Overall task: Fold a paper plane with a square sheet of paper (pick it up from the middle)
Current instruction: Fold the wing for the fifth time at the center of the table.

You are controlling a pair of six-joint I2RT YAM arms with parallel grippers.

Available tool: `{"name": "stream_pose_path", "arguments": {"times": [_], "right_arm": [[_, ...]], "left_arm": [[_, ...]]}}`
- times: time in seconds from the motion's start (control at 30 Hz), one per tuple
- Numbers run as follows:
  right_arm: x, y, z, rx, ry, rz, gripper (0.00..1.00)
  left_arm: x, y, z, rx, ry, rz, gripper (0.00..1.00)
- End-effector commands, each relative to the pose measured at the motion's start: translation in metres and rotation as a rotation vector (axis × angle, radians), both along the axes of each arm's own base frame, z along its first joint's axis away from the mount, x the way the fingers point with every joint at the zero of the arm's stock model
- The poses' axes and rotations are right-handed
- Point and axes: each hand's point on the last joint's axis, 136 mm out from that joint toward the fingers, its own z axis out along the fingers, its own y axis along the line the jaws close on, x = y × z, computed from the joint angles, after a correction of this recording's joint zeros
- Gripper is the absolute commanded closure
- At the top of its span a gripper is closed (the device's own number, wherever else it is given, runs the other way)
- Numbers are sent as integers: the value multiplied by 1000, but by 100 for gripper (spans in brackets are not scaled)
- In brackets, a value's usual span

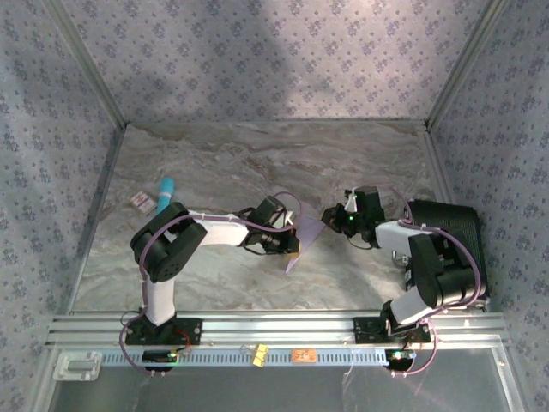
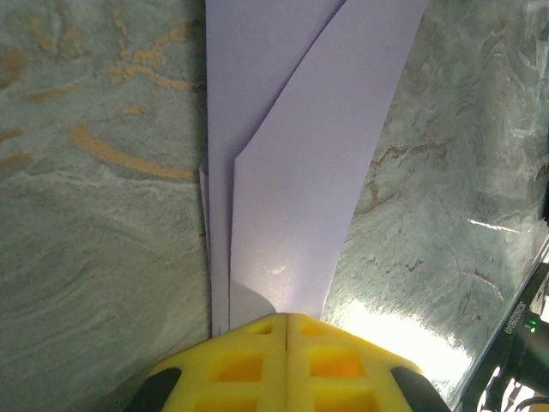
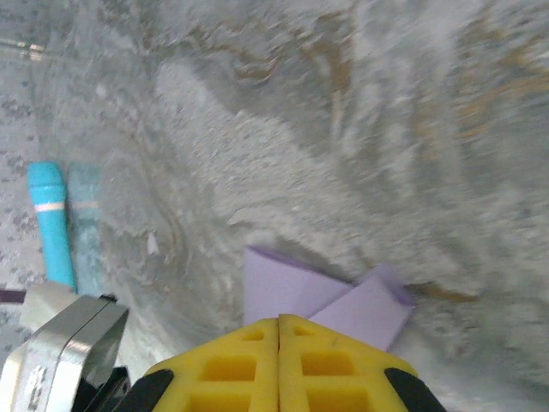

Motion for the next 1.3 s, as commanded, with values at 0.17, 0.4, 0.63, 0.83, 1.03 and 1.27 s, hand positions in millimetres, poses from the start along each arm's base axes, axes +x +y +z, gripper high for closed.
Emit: {"name": "stream_pose_path", "arguments": {"times": [0.17,0.4,0.63,0.83,1.03,1.27], "right_arm": [[-31,27,-21,0,76,90,94],[-44,19,-54,-43,183,52,99],[-47,14,-60,-70,190,33,99],[-44,14,-58,-71,187,29,99],[-44,14,-58,-78,189,33,99],[-47,11,-60,-88,194,33,99]], "left_arm": [[-24,44,-43,206,116,37,100],[-12,31,-20,161,76,38,100],[4,19,27,105,-9,39,99],[-1,-1,44,36,-4,-8,98],[-10,-20,37,24,16,-56,98],[-14,-19,16,63,36,-69,99]]}}
